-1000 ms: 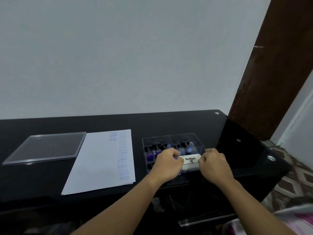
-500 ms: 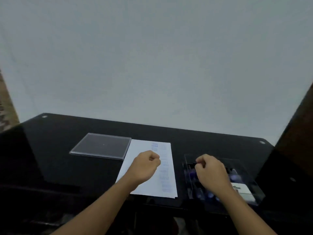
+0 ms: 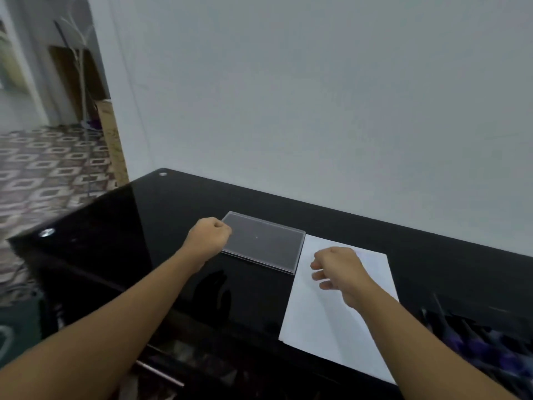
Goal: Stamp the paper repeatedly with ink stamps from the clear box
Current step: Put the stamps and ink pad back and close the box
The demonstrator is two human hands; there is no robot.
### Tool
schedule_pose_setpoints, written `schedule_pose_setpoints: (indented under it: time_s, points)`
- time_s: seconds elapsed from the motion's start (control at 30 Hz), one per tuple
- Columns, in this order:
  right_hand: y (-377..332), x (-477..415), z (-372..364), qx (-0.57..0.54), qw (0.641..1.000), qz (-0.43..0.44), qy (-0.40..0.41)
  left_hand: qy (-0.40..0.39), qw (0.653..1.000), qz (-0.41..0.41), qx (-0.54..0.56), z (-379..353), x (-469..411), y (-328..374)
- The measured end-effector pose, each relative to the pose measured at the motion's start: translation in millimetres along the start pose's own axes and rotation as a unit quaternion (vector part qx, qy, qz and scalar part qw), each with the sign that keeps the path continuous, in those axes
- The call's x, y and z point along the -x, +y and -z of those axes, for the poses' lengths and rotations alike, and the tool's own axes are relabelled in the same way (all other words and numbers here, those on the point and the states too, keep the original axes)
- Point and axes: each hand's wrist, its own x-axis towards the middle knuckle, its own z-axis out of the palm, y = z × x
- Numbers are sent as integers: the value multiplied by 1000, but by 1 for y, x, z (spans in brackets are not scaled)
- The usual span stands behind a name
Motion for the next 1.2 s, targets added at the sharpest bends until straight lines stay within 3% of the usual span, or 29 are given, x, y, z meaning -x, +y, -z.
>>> schedule_pose_setpoints:
  time_s: [0.2,0.47,0.87,1.2]
  points:
    - [-11,-56,-32,-26,999,-41,-15,24,997,14,-70,-5,-59,-22]
    - [-16,-78,-46,-15,998,-60,-33,-7,997,39,-66,-18,-87,-27]
    - [-23,-52,-11,-131,990,-56,16,1,984,100,147,1,-47,17]
    - [-10,15,88,-134,988,-34,64,-57,975,82,198,-25,40,72]
